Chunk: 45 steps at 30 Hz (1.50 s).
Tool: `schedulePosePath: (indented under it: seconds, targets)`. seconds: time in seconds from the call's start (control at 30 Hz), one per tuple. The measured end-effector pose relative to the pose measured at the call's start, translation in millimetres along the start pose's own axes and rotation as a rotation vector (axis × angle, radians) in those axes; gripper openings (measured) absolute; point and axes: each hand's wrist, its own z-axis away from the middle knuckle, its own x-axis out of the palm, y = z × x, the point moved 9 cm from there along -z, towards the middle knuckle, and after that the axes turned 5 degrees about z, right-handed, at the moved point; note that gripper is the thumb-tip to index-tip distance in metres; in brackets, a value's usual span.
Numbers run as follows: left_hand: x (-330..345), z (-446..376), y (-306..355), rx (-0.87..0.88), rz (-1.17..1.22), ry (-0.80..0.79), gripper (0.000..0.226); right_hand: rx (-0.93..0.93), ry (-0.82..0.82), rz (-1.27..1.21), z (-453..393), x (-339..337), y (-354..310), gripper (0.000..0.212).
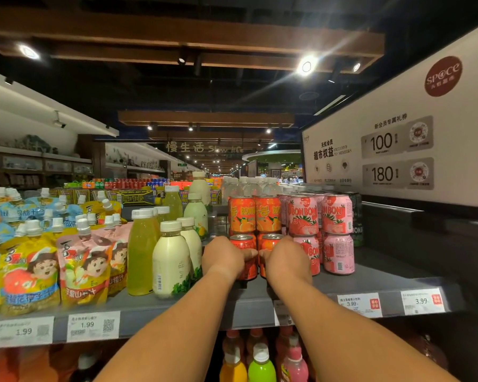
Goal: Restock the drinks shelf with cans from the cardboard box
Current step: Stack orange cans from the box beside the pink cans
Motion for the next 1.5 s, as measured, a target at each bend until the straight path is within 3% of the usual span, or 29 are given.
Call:
schedulePosePath:
  seconds: [1.03, 1.23, 1.37, 1.5]
  targets:
    - [-4, 13, 9, 0.037, 0.02, -0.074, 0.061, -0.008, 0.001, 0.051, 2, -2, -1, 0.052]
    - [-39, 45, 41, 0.114, -0.138, -0.019, 0.041, -0.104, -0.002, 0.082, 19, -27, -9, 0.055]
    - [-66, 85, 52, 0.105, -0.154, 0.031, 0.059, -0.185, 0.019, 0.058, 45, -56, -5, 0.054]
    - [-82, 143, 36, 0.05, -0.135, 0.108, 0.061, -0.344, 0.067, 0.013, 83, -82, -2, 0.055]
